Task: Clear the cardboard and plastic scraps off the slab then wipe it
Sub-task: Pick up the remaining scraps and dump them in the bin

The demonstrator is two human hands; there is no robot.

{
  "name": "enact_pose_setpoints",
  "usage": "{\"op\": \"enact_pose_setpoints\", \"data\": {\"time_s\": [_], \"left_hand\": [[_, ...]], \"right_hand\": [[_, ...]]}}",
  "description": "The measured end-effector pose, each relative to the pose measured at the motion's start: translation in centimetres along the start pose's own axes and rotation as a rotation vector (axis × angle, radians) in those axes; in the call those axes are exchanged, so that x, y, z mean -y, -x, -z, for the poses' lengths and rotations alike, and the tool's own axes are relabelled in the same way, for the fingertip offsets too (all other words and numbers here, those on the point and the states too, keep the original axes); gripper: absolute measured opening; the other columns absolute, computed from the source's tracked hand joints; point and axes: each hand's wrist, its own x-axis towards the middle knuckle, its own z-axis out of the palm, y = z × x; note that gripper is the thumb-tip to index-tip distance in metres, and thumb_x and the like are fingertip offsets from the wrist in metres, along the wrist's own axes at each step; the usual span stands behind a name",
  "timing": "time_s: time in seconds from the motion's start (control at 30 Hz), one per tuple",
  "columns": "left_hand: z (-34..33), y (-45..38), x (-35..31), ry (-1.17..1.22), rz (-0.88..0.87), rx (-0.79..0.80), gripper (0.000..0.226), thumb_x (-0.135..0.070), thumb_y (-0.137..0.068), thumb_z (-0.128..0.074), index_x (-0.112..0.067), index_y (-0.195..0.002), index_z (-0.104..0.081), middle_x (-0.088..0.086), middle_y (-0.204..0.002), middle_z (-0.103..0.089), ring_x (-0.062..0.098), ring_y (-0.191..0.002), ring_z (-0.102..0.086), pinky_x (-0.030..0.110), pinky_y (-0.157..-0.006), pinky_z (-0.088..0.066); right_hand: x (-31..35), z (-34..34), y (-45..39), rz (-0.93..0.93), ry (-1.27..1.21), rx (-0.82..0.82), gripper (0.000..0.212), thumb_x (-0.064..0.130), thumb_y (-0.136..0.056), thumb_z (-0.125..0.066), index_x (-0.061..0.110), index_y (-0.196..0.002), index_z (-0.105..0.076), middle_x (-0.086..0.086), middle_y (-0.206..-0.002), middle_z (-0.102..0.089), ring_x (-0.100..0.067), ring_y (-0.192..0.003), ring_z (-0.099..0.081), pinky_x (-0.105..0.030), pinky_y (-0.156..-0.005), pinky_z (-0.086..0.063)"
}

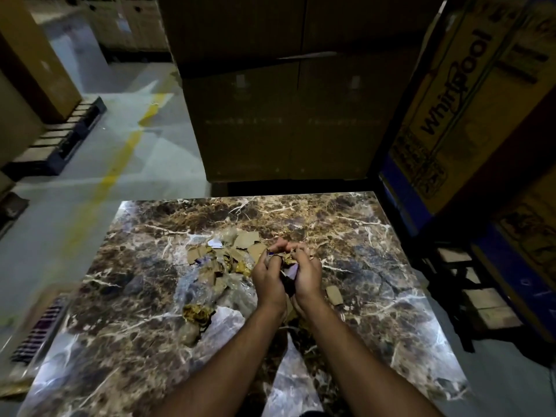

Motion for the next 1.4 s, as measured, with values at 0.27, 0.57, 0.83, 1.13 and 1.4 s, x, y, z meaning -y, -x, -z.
{"op": "enact_pose_setpoints", "data": {"time_s": [0.27,0.57,0.83,1.13,1.4], "left_hand": [[1.1,1.0,-0.9,-0.044,-0.088,-0.09,0.03,-0.017,-0.081,-0.048,-0.008,-0.096,-0.072,-0.006,-0.085,-0.076,0.008,-0.083,-0.072,0.019,-0.067,-0.055],[10.8,3.0,-4.7,0.057,-0.204,-0.451,0.021,-0.015,-0.081,-0.052,-0.007,-0.09,-0.069,0.001,-0.082,-0.07,0.0,-0.072,-0.068,0.021,-0.067,-0.053],[27.2,9.1,-8.0,0.18,-0.301,-0.818,0.044,-0.018,-0.078,-0.05,-0.012,-0.118,-0.067,0.0,-0.104,-0.076,0.015,-0.096,-0.072,0.029,-0.083,-0.058],[48.5,23.4,-9.4,0.323,-0.325,-1.164,0.054,-0.014,-0.078,-0.047,-0.012,-0.129,-0.065,0.012,-0.126,-0.069,0.023,-0.112,-0.068,0.038,-0.095,-0.056],[62.0,32.6,-6.8,0.462,-0.305,-1.383,0.03,-0.018,-0.074,-0.047,-0.022,-0.097,-0.066,-0.007,-0.085,-0.074,0.011,-0.084,-0.07,0.027,-0.074,-0.054]], "right_hand": [[0.3,-1.3,2.3,-0.138,-0.331,0.156,0.038,0.031,-0.104,-0.043,0.006,-0.081,-0.06,-0.014,-0.086,-0.066,-0.028,-0.086,-0.064,-0.035,-0.08,-0.054],[-4.6,-9.7,7.1,-0.254,-0.029,0.378,0.04,0.025,-0.11,-0.037,0.004,-0.1,-0.07,-0.016,-0.102,-0.071,-0.041,-0.102,-0.066,-0.059,-0.099,-0.05],[-12.3,-19.3,19.8,-0.282,0.082,0.754,0.025,0.004,-0.104,-0.04,-0.006,-0.107,-0.064,-0.013,-0.092,-0.072,-0.025,-0.086,-0.069,-0.04,-0.081,-0.055],[-23.1,-26.3,42.1,-0.415,0.197,1.12,0.021,0.009,-0.091,-0.047,0.007,-0.089,-0.068,-0.027,-0.098,-0.064,-0.035,-0.093,-0.063,-0.042,-0.084,-0.052],[-34.0,-30.0,55.8,-0.538,0.404,1.35,0.028,0.001,-0.098,-0.039,0.008,-0.088,-0.064,-0.017,-0.091,-0.063,-0.031,-0.09,-0.061,-0.041,-0.082,-0.049]]}}
